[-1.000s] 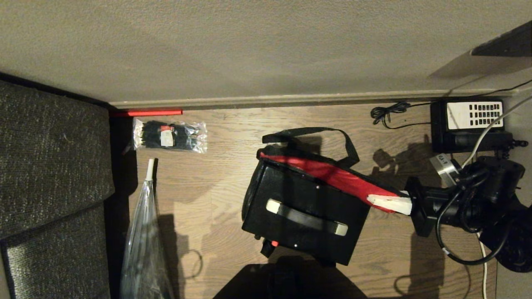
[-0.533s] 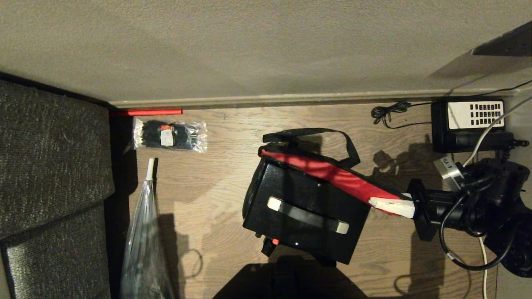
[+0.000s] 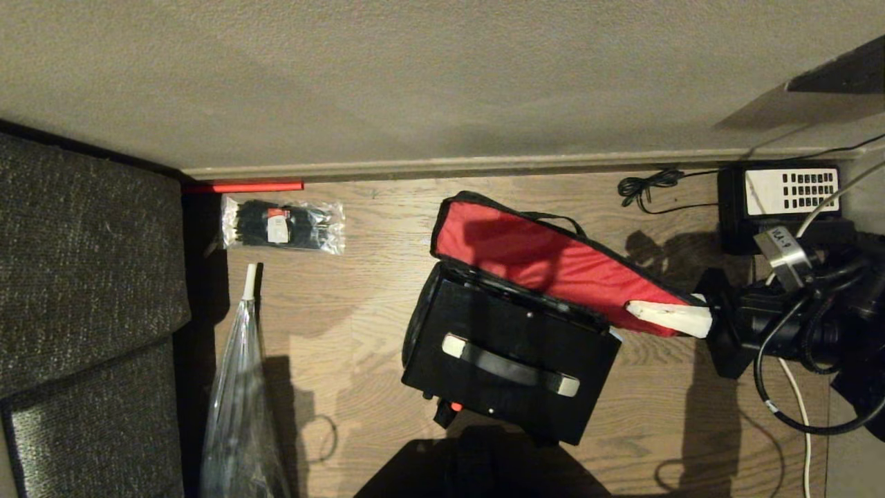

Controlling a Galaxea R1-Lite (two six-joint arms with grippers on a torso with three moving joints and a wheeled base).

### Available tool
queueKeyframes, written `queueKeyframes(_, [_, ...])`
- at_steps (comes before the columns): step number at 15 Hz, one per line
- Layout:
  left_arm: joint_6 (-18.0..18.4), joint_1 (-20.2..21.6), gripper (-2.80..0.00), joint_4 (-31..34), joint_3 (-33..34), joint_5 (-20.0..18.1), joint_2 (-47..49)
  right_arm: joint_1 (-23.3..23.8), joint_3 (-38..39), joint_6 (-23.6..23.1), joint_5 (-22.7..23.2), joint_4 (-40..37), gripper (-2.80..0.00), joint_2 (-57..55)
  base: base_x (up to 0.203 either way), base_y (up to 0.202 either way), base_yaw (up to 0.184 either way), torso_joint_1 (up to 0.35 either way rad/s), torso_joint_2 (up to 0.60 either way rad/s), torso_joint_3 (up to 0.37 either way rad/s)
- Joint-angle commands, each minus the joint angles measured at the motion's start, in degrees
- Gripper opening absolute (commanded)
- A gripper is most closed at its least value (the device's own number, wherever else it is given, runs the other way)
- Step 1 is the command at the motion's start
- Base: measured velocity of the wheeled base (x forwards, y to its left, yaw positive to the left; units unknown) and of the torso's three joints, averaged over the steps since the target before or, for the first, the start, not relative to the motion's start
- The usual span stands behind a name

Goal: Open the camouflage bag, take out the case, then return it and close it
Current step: Close the top of the storage box

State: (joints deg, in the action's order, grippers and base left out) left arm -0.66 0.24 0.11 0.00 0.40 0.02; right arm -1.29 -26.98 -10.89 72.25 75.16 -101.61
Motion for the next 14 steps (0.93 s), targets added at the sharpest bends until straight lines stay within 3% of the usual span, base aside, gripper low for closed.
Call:
queueKeyframes(1, [0.0, 0.0, -2.8, 0.1, 0.2, 0.0, -0.1, 0.0, 1.4, -0.2, 1.0, 0.3, -2.8, 2.2, 0.0, 0.0, 0.0, 0.0, 0.0, 0.0])
queueKeyframes(3, [0.0, 0.0, -2.8, 0.0, 0.2, 0.0, -0.1, -0.1, 4.9, -0.3, 4.8, 0.2, -2.8, 2.6, 0.0, 0.0, 0.0, 0.0, 0.0, 0.0])
queueKeyframes(6, [0.0, 0.0, -2.8, 0.0, 0.2, 0.0, -0.1, -0.8, 8.8, -0.6, 5.4, -0.8, -2.8, -0.5, 0.0, 0.0, 0.0, 0.0, 0.0, 0.0])
queueKeyframes(12, [0.0, 0.0, -2.8, 0.0, 0.2, 0.0, -0.1, -2.2, 10.4, -1.8, 3.2, -18.0, -2.8, -2.4, 0.0, 0.0, 0.0, 0.0, 0.0, 0.0])
queueKeyframes(14, [0.0, 0.0, -2.8, 0.0, 0.2, 0.0, -0.1, -2.7, 10.5, -3.7, -2.1, -22.3, -2.8, -3.4, 0.0, 0.0, 0.0, 0.0, 0.0, 0.0])
